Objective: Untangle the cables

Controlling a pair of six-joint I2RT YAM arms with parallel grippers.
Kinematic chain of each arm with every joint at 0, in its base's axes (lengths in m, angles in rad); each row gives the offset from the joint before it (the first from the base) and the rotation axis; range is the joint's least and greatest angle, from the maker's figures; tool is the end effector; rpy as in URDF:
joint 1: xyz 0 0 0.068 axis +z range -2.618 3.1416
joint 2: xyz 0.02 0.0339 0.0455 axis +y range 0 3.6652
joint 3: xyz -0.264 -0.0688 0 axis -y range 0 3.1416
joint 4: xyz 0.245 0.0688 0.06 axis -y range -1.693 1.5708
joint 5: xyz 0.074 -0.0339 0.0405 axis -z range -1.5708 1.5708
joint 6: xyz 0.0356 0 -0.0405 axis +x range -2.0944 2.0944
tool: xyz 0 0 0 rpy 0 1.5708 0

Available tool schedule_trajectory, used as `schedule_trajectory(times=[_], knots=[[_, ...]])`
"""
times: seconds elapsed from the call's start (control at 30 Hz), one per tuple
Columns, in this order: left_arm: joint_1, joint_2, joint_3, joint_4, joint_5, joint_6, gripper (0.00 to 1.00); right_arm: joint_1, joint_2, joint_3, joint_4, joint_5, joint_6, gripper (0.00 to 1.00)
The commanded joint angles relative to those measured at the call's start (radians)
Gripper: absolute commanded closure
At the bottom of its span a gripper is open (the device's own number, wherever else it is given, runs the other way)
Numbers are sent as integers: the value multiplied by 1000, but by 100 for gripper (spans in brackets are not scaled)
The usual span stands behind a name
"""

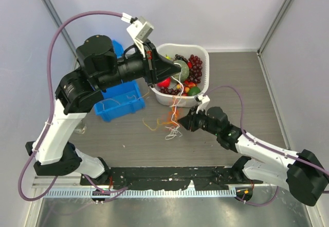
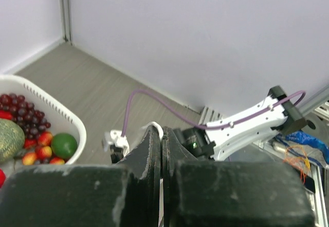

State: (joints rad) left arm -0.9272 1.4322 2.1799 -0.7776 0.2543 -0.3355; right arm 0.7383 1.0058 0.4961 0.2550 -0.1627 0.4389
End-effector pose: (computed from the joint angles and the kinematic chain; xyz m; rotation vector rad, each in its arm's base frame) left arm 0.1313 -0.1900 0.5823 0.7050 1.5816 -1.1618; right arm 0.1643 0.1573 0.2418 -0.4084 1.8916 0.9598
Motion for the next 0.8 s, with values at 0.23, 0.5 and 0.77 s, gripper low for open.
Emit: schedule_trajectory(times=[0.23, 0.5, 0.77], knots=[[-1, -29, 64, 83, -21, 4, 100, 0, -90, -169, -26, 257, 144, 90], [-1, -22, 201, 139, -55, -6, 100, -88, -62, -143, -232, 477, 291, 99], [-1, -47, 261, 282, -130, -19, 100, -224, -21, -182, -393, 520, 500, 99]])
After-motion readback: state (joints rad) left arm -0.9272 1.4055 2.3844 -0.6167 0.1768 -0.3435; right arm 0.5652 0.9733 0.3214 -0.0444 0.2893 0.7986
